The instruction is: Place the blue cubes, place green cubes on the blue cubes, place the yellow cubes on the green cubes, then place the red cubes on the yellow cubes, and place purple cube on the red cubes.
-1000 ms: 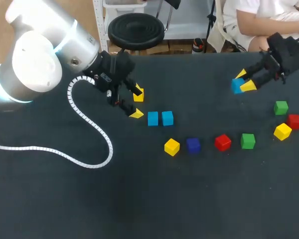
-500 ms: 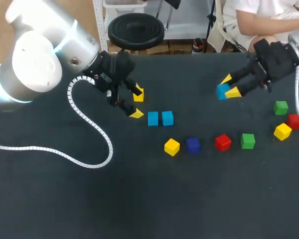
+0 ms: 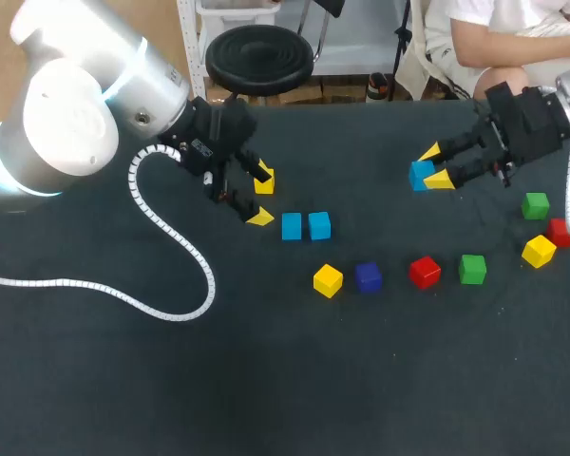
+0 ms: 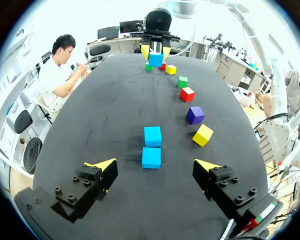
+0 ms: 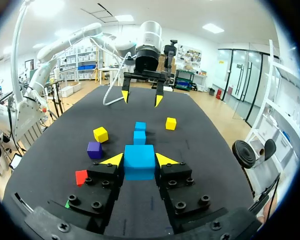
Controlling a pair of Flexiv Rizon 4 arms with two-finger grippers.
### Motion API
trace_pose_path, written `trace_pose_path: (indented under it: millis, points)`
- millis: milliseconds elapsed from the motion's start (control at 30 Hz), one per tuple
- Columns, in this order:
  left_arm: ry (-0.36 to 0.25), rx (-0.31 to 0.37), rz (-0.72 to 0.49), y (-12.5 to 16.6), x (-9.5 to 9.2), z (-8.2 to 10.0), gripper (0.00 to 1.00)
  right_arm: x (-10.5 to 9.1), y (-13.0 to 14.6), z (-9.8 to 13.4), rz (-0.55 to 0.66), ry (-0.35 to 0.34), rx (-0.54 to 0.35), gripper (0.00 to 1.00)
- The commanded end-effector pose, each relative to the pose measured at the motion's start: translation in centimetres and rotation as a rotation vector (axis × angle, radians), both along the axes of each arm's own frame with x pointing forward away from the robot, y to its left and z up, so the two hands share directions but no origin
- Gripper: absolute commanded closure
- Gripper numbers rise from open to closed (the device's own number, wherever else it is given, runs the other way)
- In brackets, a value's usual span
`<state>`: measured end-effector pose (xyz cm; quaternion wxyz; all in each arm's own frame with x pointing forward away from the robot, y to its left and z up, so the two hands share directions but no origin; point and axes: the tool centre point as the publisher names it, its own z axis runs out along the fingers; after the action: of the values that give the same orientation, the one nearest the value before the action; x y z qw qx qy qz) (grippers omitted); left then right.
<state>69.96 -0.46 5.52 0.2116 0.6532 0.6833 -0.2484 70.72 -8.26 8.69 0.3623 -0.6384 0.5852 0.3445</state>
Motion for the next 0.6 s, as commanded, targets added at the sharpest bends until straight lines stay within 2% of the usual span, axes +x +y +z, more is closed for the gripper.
trace_pose_path:
  millis: [33, 333, 600]
  points:
    - [-0.002, -0.003, -0.001, 0.1, 0.0, 0.0, 0.00, -0.3, 2.6, -1.1, 0.005, 0.018, 0.022, 1.00]
    - [-0.002, -0.003, -0.001, 0.1, 0.0, 0.0, 0.00, -0.9, 5.8, -4.4, 0.039, 0.111, 0.070, 1.00]
    - [-0.002, -0.003, -0.001, 0.1, 0.0, 0.0, 0.00, -0.7, 7.7, -7.1, 0.031, 0.173, 0.039, 1.00]
